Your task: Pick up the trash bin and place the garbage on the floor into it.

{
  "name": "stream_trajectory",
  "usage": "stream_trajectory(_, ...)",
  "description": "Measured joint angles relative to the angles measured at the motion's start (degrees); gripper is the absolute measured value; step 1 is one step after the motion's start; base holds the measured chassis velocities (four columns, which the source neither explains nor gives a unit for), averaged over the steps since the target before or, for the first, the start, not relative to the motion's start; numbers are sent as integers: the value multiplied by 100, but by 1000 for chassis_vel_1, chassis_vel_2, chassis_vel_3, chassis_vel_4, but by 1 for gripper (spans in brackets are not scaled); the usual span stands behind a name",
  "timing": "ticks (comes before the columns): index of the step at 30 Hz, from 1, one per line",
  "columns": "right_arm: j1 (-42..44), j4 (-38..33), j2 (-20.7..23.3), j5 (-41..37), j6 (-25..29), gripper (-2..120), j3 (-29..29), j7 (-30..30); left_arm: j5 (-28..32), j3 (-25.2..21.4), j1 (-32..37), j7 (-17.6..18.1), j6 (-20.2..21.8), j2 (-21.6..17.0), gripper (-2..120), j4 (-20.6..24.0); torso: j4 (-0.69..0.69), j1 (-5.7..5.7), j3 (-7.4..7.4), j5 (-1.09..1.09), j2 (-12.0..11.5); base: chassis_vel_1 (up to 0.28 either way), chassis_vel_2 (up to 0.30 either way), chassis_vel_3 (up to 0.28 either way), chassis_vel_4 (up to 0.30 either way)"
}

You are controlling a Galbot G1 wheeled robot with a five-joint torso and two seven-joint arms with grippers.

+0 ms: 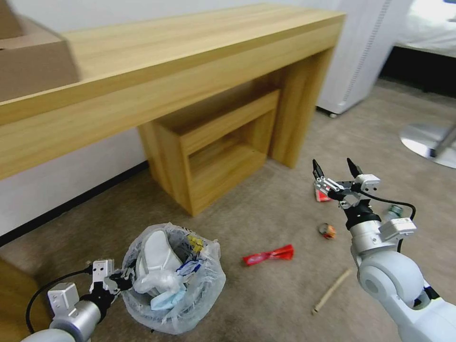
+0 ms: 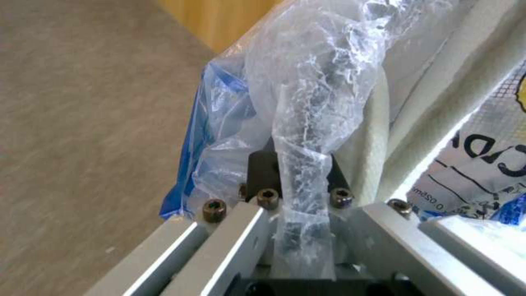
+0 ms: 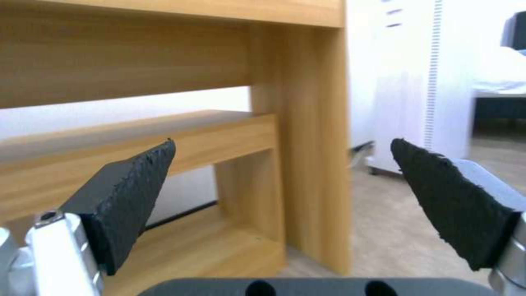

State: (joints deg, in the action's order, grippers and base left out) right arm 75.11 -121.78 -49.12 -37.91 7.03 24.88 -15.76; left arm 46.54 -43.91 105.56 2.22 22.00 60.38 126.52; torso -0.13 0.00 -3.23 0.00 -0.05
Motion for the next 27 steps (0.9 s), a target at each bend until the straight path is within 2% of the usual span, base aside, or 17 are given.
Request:
stream_trajectory(13,-90,160,-29,98,135,100,-175,5,-47,-62,24,11,-77,56,0,-47,-2,0,0,0,0,-106,-97,-114,-99)
stream_trajectory(18,-147,289,-76,178,335,100,-261,41,-20,-104,-38,79,-78,61,0,-140,3,0,0,0,0,0,0,0,0)
stream_trajectory(27,-164,366,-109,298,510,100,-320,153,93,-197,-162,166,-45,59,0,-249,2,0,0,0,0,0,0,0,0)
